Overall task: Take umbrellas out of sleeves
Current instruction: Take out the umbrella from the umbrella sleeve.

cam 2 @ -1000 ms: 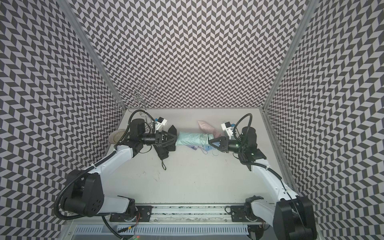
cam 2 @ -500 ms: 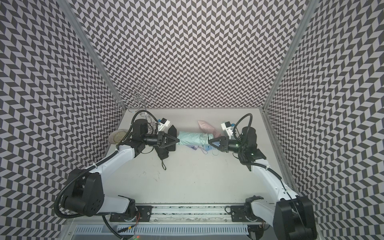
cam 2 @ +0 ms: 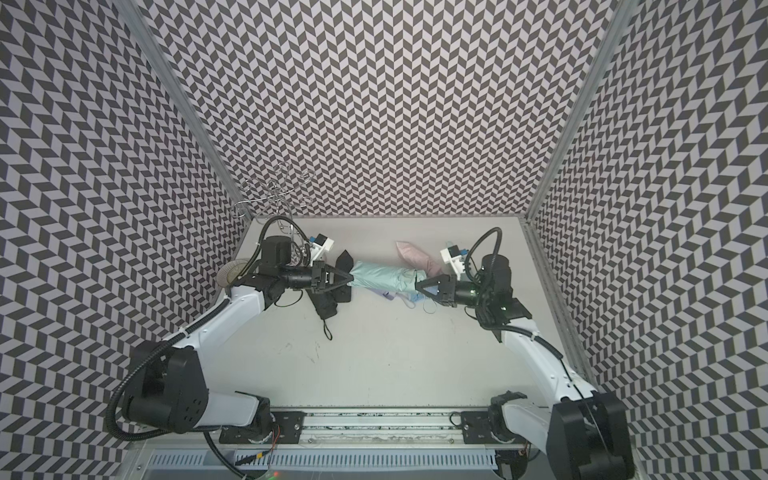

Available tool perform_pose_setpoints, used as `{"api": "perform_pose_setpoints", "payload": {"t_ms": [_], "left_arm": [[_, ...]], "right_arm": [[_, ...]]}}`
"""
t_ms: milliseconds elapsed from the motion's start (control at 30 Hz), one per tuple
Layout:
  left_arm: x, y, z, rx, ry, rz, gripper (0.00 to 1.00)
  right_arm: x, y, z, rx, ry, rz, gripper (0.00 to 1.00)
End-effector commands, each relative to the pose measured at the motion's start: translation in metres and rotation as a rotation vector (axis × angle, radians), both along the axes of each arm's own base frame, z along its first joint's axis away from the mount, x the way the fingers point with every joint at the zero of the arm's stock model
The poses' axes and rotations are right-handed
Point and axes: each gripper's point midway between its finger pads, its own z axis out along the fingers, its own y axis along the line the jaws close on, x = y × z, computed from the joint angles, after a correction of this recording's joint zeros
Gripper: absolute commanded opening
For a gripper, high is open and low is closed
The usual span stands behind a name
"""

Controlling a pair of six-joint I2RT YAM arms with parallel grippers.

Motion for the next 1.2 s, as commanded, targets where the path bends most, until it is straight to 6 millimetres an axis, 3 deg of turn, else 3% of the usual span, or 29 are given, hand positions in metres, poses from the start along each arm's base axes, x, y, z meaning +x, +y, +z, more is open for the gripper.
{"api": "perform_pose_setpoints", "payload": {"t_ms": [0,500,667,767,1167], "left_arm": [[0.017,0.017,0.006,0.052,-0.056,0.101,0.0],[0.025,0.033,-0.01,0.081,0.004,0.168,0.0],[0.029,0.037,-0.013,0.113,0.006,0.189,0.0],[0.031,0.038,-0.016,0.133,0.004,0.195,0.0],[0.026,0.029,-0.017,0.12,0.002,0.159,0.0]], "right_arm": [[0.0,-0.006,0.026,0.01,-0.13,-0.01,0.0],[0.005,-0.021,0.027,-0.04,-0.131,-0.079,0.0],[0.011,-0.035,0.022,-0.132,-0.124,-0.159,0.0],[0.018,-0.045,0.03,-0.181,-0.136,-0.217,0.0],[0.029,-0.056,0.081,-0.215,-0.225,-0.298,0.0]]}}
